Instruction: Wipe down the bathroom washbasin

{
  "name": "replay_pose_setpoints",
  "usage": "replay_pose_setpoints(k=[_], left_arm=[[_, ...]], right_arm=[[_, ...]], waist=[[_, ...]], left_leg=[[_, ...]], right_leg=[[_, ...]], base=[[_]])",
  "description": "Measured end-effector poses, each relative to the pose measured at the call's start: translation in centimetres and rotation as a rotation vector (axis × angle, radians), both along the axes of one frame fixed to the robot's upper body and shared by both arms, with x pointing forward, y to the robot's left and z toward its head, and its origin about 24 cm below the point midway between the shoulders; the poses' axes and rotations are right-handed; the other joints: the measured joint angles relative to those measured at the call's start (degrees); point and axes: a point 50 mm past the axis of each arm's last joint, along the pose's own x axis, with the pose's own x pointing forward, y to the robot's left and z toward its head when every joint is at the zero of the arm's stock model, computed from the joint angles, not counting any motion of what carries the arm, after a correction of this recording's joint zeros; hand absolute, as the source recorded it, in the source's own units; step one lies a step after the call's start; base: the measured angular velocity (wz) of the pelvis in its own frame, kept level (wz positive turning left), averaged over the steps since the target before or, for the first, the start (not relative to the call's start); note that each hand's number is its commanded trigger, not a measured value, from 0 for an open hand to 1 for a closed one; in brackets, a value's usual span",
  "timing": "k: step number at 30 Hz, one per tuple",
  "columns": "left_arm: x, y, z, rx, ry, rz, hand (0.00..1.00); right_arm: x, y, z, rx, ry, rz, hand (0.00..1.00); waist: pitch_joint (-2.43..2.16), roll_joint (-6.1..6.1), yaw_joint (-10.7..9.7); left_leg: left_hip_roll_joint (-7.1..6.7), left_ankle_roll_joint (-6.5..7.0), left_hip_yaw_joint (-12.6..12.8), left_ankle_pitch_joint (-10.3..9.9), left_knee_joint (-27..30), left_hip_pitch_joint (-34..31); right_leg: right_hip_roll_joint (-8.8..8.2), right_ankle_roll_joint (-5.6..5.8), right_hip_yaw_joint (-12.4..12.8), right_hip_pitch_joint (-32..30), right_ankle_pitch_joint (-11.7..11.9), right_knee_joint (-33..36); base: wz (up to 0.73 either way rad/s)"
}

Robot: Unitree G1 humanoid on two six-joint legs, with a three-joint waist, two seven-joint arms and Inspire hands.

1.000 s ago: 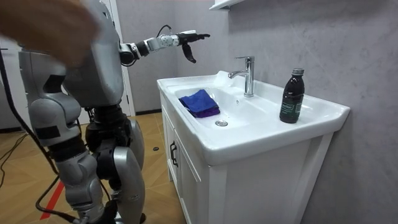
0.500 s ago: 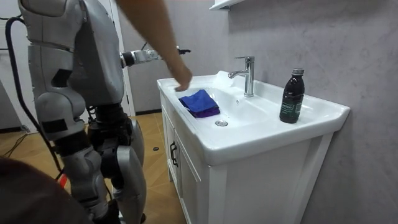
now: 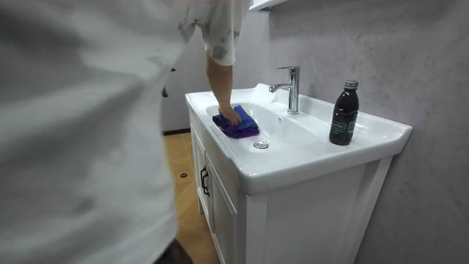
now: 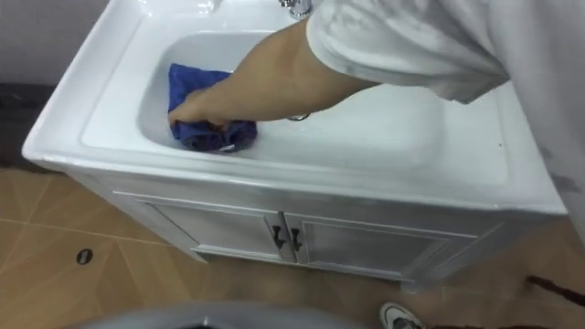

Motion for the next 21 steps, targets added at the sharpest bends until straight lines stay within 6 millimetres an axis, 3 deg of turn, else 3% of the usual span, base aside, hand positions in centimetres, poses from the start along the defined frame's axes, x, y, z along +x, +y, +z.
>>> replay_pose_setpoints(k=[5, 12, 14, 16, 21], left_arm=[[-1.0, 0.3, -1.7, -0.05, -0.015, 0.075, 0.0], [-7.1, -1.1, -8.1, -0.258, 0.108, 0.231, 0.0], [-8.5, -2.1, -10.2, -0.326, 0.177, 0.262, 0.0], [-10.3, -3.5, -12.3, -0.405, 0.248, 0.302, 0.0], [-14.0, -5.6, -15.4, -0.524, 0.419, 0.36, 0.0]], right_arm=[[0.7, -0.9, 0.4, 0.002, -0.002, 0.039, 0.0], [2.0, -0.7, 0.4, 0.024, -0.048, 0.062, 0.0], [2.0, -0.7, 0.4, 0.025, -0.052, 0.063, 0.0], [2.1, -0.4, 0.2, 0.033, -0.061, 0.065, 0.0], [1.8, -0.1, 0.1, 0.048, -0.056, 0.067, 0.0]], waist=[[-0.01, 0.11, 1.14], [-0.18, -0.54, 1.13], [-0.32, -0.94, 0.58], [-0.03, -1.61, 0.6], [0.34, -3.67, 0.25]], left_leg=[[-0.45, 0.23, -1.94, 0.22, 0.31, -1.62], [-0.58, 0.23, -2.27, 0.22, 0.2, -1.69], [-0.66, 0.22, -2.24, 0.22, 0.19, -1.59], [-0.61, 0.18, -2.57, 0.25, 0.21, -1.62], [-0.65, 0.15, -2.86, 0.23, 0.15, -0.67]], right_leg=[[-0.32, 0.15, -2.23, -0.27, -0.16, -0.03], [-0.41, 0.14, -2.96, -0.24, -0.94, 0.93], [-0.82, 0.21, -3.24, -0.12, -1.21, 1.03], [-0.72, 0.09, -3.43, 0.08, -1.34, 0.96], [-0.76, 0.01, -3.4, 1.17, -2.08, 0.72]], base=[[0.26], [0.04], [0.1], [0.09], [0.06]])
